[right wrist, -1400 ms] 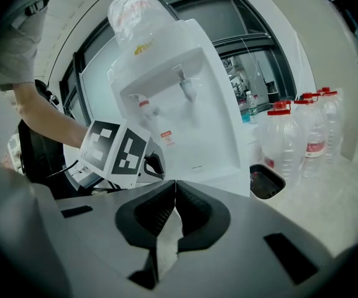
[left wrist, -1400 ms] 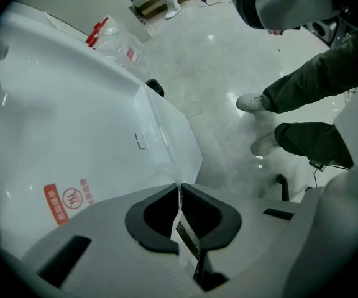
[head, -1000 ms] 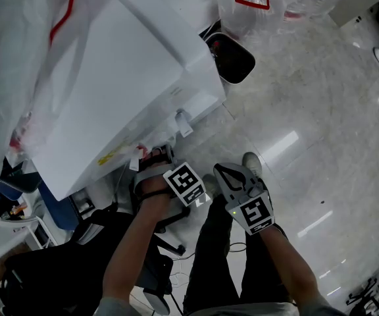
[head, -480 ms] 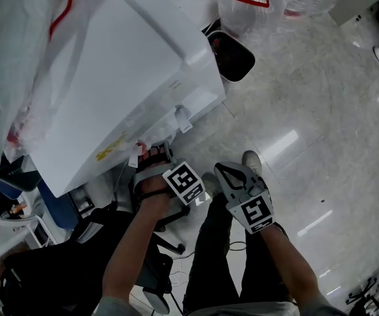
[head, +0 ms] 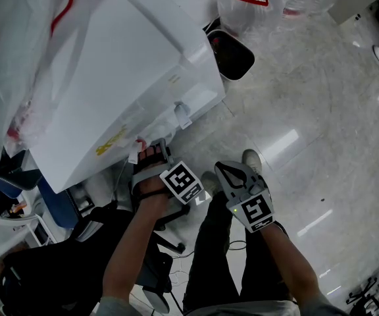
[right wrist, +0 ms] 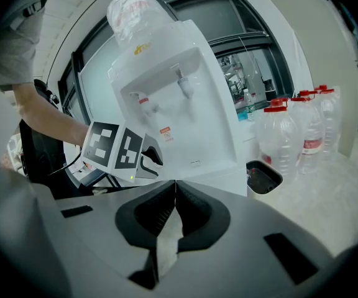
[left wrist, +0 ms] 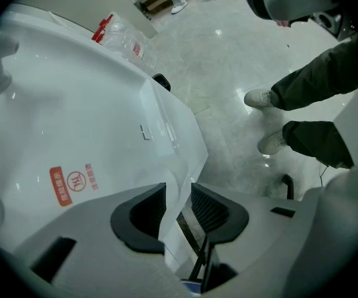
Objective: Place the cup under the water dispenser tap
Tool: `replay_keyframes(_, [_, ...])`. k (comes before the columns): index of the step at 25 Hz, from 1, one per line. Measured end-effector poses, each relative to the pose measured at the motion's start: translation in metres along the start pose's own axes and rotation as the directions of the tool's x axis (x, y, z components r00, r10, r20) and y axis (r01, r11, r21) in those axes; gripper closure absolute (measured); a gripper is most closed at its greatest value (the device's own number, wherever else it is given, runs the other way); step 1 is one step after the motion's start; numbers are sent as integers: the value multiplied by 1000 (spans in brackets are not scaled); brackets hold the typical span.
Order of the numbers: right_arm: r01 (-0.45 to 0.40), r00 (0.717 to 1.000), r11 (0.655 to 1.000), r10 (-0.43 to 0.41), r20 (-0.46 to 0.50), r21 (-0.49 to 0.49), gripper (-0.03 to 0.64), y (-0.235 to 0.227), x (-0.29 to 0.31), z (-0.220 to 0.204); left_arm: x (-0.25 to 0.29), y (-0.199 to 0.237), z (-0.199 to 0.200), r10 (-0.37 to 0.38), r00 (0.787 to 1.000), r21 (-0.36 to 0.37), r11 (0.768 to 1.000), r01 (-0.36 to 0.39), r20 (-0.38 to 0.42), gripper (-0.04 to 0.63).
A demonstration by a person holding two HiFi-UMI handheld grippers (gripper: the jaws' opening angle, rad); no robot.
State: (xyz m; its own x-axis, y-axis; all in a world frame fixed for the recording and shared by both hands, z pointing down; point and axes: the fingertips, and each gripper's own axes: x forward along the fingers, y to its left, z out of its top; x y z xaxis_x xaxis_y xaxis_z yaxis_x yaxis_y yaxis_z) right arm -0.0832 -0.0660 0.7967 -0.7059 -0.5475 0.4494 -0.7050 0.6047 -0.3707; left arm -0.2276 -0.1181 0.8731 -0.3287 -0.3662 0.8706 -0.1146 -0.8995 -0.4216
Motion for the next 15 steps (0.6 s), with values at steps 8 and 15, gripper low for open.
replay_keyframes(8, [-4,1000,1000,4,-8,2,606,5,-3,7,-28,11,-7,31,999,-56,998,-29,34,469])
replay_keyframes(15, [-24,1000,1000,24,-2,-5,606,19,-10,37,-78,6,-8,39,991,-180,984,-15,129,553])
